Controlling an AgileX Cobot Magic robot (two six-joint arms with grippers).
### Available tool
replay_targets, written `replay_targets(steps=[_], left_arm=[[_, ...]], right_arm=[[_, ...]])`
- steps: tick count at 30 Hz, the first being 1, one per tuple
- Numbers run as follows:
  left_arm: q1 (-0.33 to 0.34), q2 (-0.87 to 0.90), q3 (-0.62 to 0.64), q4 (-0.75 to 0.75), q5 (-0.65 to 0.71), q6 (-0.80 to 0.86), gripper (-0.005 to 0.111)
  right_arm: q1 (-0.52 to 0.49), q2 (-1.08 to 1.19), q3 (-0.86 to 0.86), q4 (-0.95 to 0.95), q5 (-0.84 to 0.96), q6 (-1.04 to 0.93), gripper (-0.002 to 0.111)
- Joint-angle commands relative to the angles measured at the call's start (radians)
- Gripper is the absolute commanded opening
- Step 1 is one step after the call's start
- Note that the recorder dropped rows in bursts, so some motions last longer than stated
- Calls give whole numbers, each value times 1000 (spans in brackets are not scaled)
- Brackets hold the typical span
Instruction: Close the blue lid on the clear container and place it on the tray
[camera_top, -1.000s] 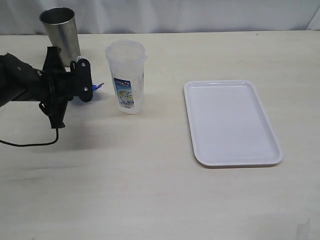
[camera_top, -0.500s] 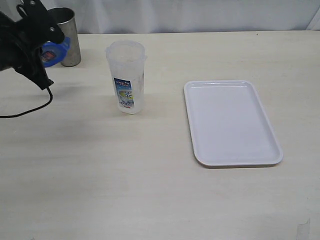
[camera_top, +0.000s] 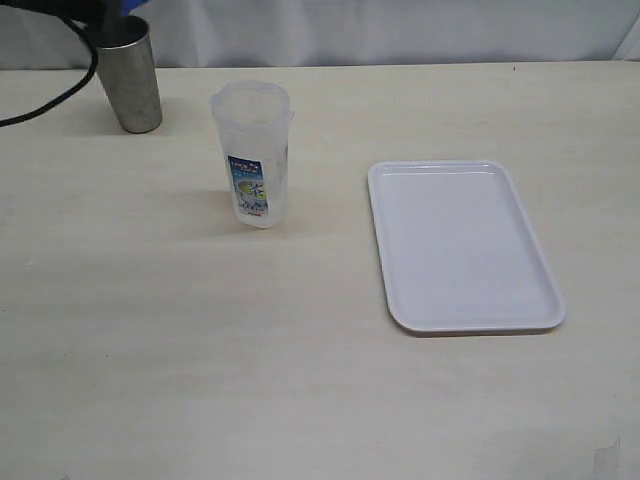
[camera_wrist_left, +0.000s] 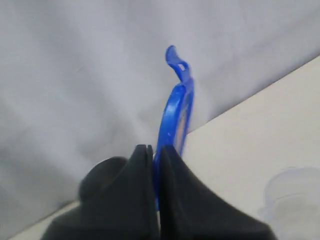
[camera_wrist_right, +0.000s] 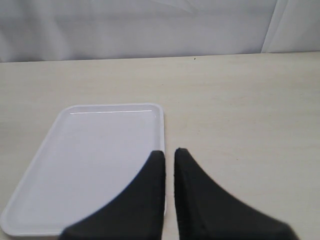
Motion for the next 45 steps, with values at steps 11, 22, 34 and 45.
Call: replay_targets(steps=[11,22,34,45], left_arm=[[-5,34,-1,326,824,-817,0],[-5,152,-1,305,712,-844,0],[-3,201,-5,208,657,-840,0],[-3,201,-5,28,651,-763,0]], right_arm=[[-3,-1,3,3,1,0,7],[-3,-1,3,3,1,0,7],[-3,-1,3,3,1,0,7],[-3,-1,3,3,1,0,7]])
